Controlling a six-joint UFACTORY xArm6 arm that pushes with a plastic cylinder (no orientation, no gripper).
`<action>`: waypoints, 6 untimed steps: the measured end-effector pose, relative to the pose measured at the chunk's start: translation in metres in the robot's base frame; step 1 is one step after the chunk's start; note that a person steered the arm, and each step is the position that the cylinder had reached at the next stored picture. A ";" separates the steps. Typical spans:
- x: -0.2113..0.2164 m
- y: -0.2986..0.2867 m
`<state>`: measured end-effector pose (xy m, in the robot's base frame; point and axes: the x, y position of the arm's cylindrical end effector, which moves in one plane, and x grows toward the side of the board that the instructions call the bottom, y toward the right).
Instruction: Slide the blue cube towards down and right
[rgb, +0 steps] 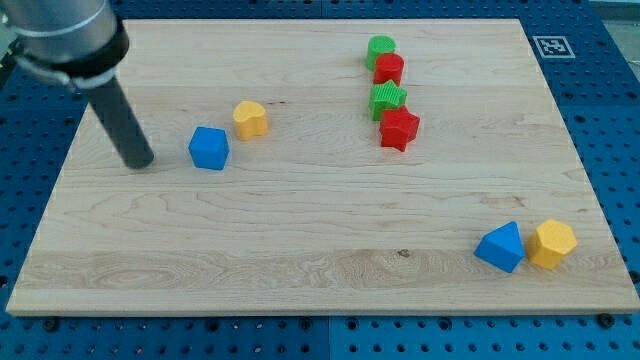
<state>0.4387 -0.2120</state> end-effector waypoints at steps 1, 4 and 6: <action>-0.008 0.017; 0.056 0.144; 0.060 0.207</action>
